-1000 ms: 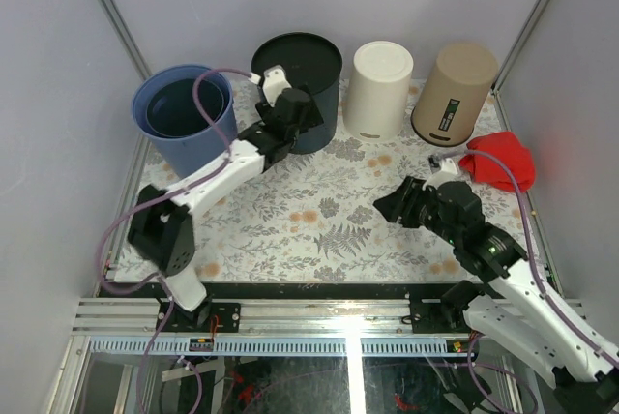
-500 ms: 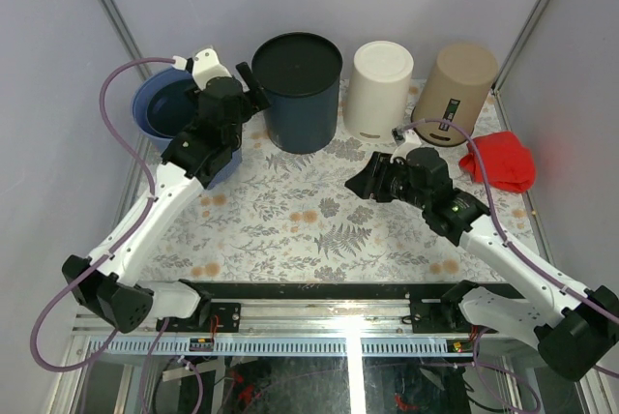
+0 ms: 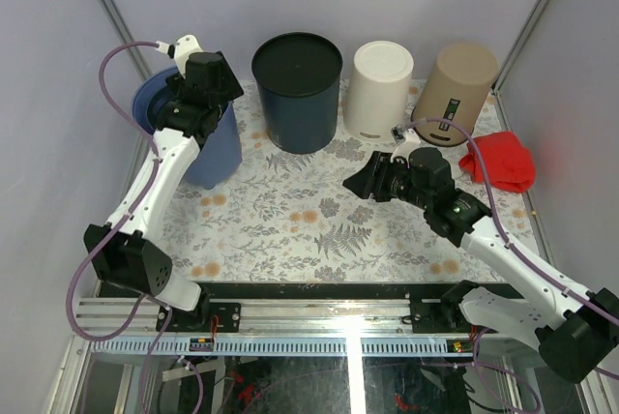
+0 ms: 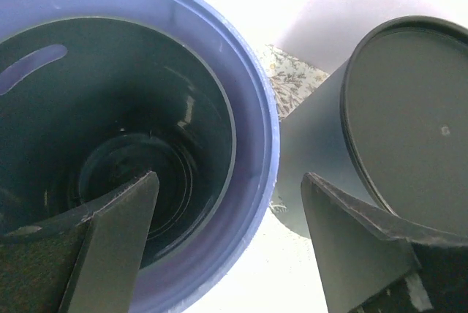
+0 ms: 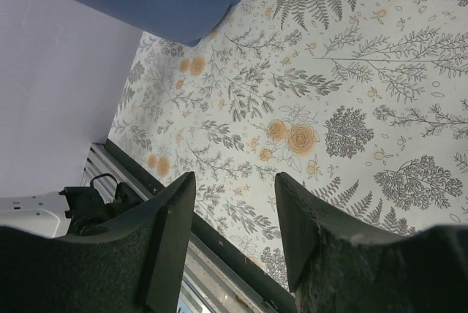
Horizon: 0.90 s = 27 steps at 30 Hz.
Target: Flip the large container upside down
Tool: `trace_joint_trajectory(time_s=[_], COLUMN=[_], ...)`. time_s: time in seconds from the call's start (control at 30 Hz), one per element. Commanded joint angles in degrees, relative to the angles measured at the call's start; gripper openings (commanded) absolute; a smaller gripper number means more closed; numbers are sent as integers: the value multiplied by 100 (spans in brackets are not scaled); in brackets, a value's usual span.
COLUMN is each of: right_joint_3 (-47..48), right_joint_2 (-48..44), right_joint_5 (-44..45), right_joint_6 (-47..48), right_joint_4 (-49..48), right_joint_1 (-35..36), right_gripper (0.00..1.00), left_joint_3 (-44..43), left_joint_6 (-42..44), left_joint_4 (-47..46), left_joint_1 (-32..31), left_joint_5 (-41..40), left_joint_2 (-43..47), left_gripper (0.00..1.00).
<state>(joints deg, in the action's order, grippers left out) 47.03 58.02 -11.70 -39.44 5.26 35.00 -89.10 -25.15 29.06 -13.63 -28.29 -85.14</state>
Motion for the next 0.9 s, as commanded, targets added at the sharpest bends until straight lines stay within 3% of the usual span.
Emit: trace_joint_trajectory(time_s=[0.0, 0.47, 0.73, 0.87], right_joint_3=[-23, -70, -108, -141], right_joint_2=[-234, -245, -334, -367], right_joint_5=[-102, -124, -61, -60], right_joint_6=[9, 59, 73, 53], right_joint_4=[-289, -299, -223, -234], right_joint_1=[42, 44, 42, 42], right_gripper=[54, 54, 55, 55], left_joint_3=[-349, -400, -381, -380], left_joint_6=[-181, -280, -233, -198], left_joint_4=[303, 420, 411, 390], left_joint_1=[299, 589, 591, 598], left_joint_5=[455, 641, 625, 662], left_joint_2=[-336, -884, -1139, -1227], left_gripper=[77, 74, 68, 56])
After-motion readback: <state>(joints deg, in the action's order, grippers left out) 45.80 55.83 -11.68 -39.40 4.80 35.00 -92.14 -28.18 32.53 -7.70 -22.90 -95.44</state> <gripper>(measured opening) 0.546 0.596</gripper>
